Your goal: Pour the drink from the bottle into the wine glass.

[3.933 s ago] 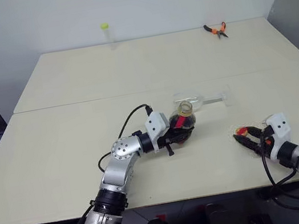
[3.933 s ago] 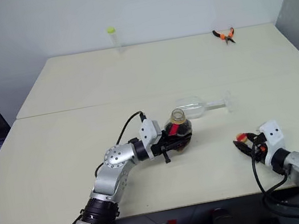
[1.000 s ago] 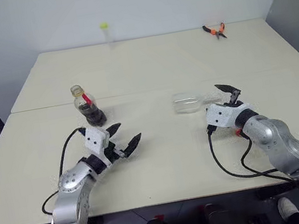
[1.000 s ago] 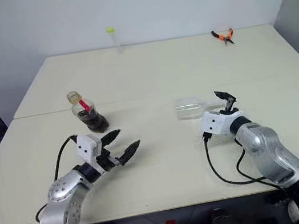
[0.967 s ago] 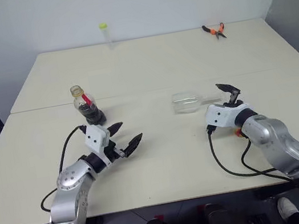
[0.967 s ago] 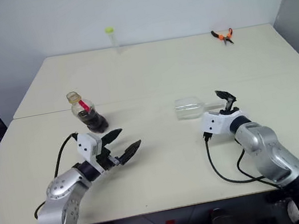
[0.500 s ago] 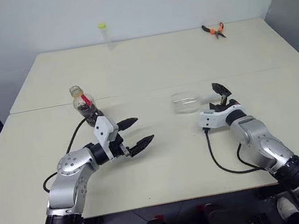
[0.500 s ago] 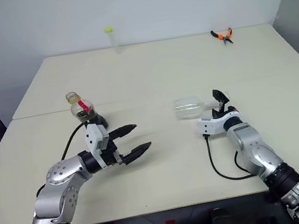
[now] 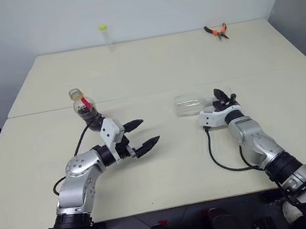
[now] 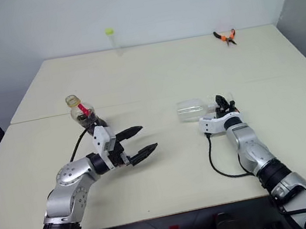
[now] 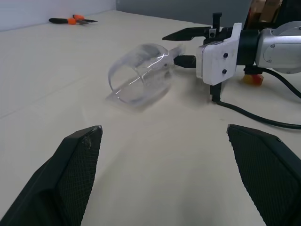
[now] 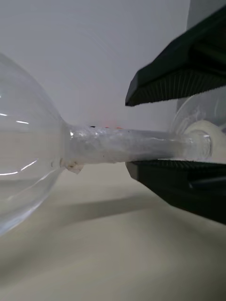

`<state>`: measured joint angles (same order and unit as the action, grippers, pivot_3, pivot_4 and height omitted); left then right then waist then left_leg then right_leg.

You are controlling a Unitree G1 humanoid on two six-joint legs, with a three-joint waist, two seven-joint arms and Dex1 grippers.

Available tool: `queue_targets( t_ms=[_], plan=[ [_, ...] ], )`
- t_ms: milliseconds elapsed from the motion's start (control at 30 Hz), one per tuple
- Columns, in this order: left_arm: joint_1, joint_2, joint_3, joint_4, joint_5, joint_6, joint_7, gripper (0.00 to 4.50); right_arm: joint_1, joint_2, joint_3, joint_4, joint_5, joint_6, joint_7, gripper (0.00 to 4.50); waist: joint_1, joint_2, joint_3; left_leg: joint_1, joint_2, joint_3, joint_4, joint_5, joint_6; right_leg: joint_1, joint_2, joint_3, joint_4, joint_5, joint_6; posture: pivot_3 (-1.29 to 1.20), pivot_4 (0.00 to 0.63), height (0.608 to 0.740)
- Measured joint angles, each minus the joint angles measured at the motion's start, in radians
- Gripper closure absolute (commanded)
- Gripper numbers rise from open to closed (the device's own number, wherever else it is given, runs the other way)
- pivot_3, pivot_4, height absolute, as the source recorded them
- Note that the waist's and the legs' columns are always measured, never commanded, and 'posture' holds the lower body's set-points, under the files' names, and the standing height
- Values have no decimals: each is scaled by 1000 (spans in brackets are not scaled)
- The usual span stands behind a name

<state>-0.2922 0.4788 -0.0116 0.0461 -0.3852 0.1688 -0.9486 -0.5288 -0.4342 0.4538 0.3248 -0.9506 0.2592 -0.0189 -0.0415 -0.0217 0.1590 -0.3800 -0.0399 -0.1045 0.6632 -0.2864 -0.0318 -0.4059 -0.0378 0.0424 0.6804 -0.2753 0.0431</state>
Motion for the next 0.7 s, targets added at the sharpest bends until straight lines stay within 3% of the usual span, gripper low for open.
queue_targets(
  t_ms=[67, 333, 433, 533, 700],
  plan=[
    [0, -3, 0, 0, 0, 0, 4, 0, 4, 7, -8, -18, 2, 14, 5, 4338, -1, 0, 0, 0, 0, 0, 0, 0, 0, 0, 0, 0, 0, 0, 0, 0, 150, 740],
    [21, -5, 24, -46, -10, 25, 58, 0, 58, 23, -71, -171, 82, 43, 85, 4368, -1, 0, 0, -1, -1, 0, 0, 0, 0, -1, 0, 0, 0, 0, 0, 0, 150, 740],
    [49, 14, 58, -89, -44, 67, 64, 0, 84, 54, -164, -245, 216, -2, 99, 4368, -1, 0, 0, -1, 1, -1, -1, 0, 0, -1, -1, 0, 0, 0, 0, 0, 150, 740],
    [72, 54, 99, -140, -96, 130, 60, 0, 103, 157, -265, -270, 452, -109, 131, 4368, -6, 1, 0, -1, 2, -1, -1, -1, 1, -1, -1, 0, 0, 0, 0, 0, 150, 740],
    [102, 122, 168, -239, -184, 219, 46, 0, 111, 292, -308, -210, 770, -251, 267, 4368, -12, 1, 1, -1, 1, -1, -1, -2, 3, 0, -1, -1, 0, 0, 0, 0, 150, 740]
  ],
)
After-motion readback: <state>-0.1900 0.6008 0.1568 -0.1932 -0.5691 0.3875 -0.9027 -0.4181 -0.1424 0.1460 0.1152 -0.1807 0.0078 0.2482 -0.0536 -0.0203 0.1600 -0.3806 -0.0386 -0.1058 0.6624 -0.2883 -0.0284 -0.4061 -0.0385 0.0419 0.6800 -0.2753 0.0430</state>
